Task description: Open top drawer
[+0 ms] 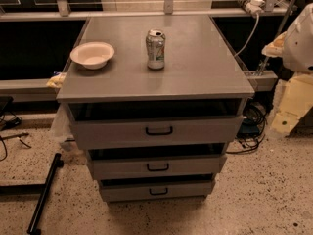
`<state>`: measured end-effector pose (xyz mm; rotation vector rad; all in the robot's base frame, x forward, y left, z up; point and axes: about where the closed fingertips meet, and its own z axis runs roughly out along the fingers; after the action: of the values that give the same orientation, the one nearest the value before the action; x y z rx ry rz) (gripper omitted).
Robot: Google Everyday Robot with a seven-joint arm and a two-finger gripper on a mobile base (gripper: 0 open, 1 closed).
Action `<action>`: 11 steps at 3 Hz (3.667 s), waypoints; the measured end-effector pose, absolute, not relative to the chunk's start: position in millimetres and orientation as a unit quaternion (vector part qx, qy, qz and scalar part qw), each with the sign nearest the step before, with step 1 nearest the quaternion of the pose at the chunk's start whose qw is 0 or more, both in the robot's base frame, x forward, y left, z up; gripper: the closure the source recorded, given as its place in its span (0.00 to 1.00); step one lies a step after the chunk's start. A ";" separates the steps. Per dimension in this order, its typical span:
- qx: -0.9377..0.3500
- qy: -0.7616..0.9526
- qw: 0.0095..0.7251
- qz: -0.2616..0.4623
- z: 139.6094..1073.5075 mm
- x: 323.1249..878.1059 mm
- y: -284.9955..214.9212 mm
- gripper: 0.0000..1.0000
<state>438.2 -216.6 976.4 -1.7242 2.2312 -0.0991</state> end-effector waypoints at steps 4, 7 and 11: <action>-0.629 0.746 0.216 -0.031 902.9 444.3 -190.1 0.00; -0.670 0.708 0.222 0.024 782.7 481.8 -145.4 0.00; -0.672 0.707 0.219 -0.033 743.4 494.3 -172.3 0.00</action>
Offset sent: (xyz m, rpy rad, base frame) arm 0.0027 0.0099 -0.0276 0.0438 -0.0702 0.0258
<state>494.3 -172.3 743.4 -1.8599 1.9560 -0.0906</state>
